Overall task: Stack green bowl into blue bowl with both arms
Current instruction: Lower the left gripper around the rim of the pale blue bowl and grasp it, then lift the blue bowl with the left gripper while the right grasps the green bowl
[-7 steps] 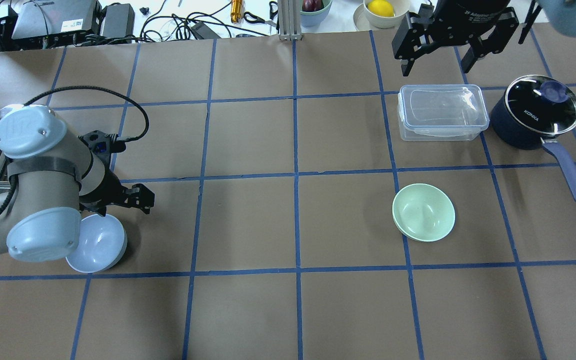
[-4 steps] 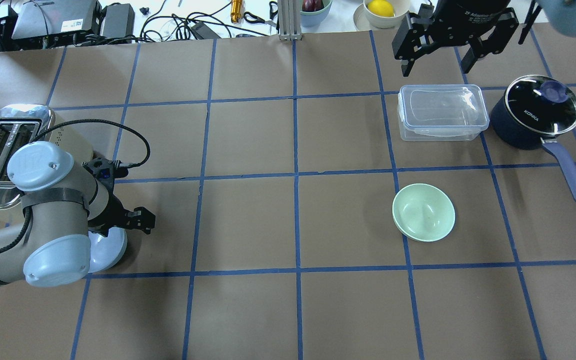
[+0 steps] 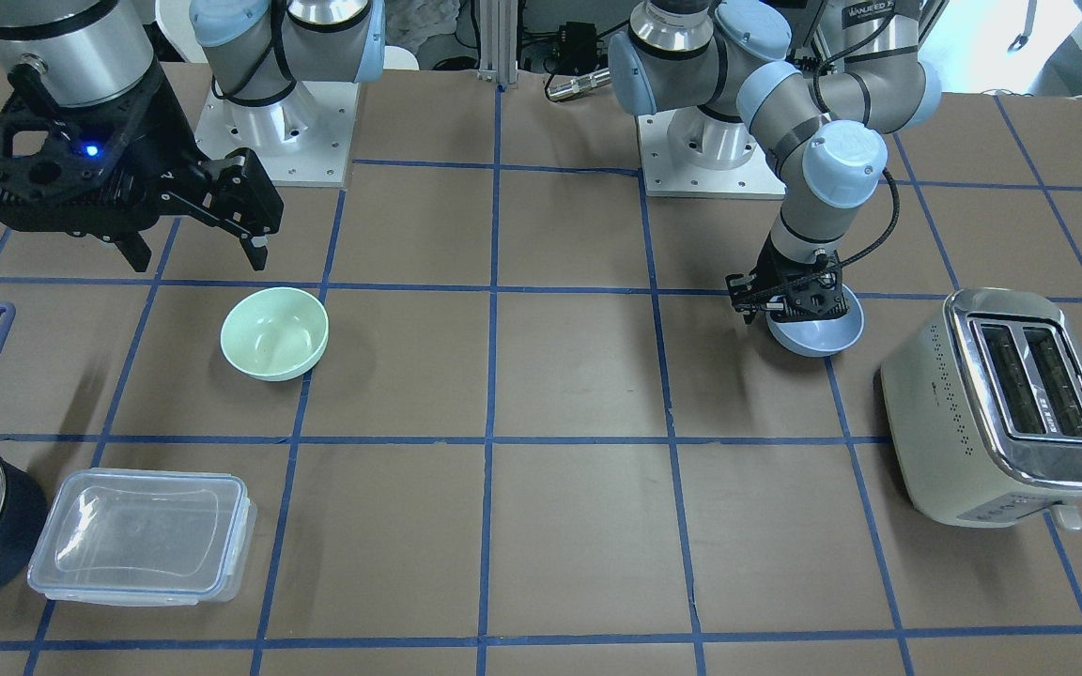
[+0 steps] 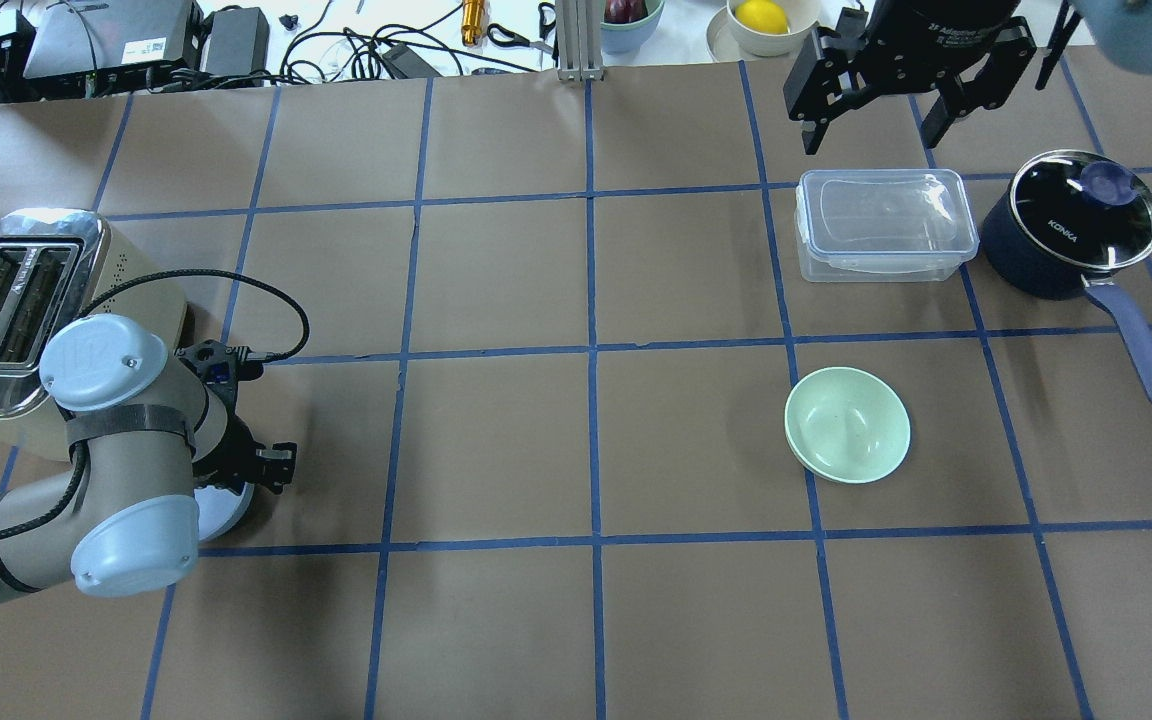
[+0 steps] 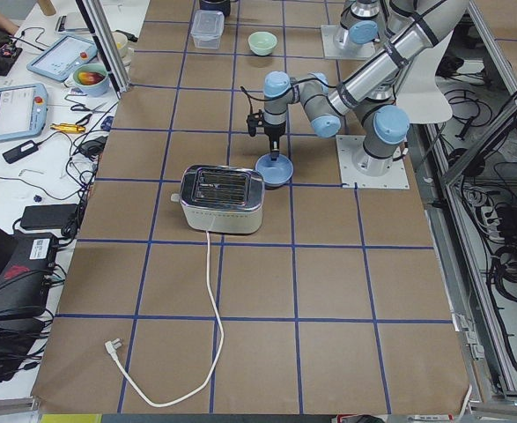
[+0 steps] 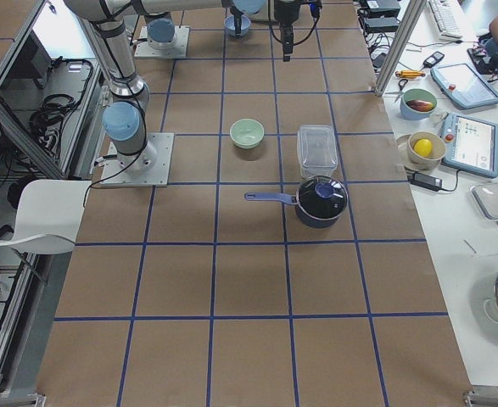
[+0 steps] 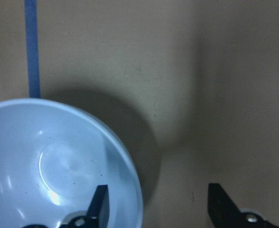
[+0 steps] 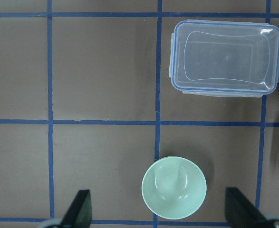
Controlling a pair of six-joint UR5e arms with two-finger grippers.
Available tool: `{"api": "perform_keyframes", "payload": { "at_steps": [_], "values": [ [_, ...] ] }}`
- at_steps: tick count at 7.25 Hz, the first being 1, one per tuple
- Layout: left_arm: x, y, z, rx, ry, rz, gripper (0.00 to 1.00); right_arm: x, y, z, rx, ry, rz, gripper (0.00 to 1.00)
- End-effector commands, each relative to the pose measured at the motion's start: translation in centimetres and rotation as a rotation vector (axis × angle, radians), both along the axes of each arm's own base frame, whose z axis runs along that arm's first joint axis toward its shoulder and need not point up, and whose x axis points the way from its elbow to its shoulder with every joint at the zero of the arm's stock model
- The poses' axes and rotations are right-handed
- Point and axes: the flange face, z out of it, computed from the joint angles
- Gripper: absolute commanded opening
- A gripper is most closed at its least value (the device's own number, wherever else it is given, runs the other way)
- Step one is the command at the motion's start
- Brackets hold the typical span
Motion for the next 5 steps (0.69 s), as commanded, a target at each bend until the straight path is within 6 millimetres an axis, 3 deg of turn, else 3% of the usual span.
{"api": "perform_keyframes", "payload": {
  "at_steps": [1,2,3,4,5],
  "values": [
    [-0.7,-0.5,0.5,-0.032,-0.011,0.040,0.00,-0.1,-0.1,-0.3,0.005,0.000,-0.001,1.00],
    [-3.9,-1.1,1.5,-0.085,-0.005,0.114,0.00,-0.9,-0.5,-0.8,0.019,0.005,-0.011,1.00],
    [-10.0,-3.4,3.9,-0.140,0.002,0.046,0.00,-3.1,-1.5,-2.1,0.057,0.004,-0.047,1.00],
    [-15.9,-6.2,6.3,-0.180,0.024,0.013,0.00,-6.2,-1.8,-6.0,0.172,0.003,-0.068,1.00],
    [-20.0,-9.6,8.5,-0.148,0.049,0.040,0.00,-8.6,-1.1,-10.8,0.262,-0.006,-0.041,1.00]
  ]
}}
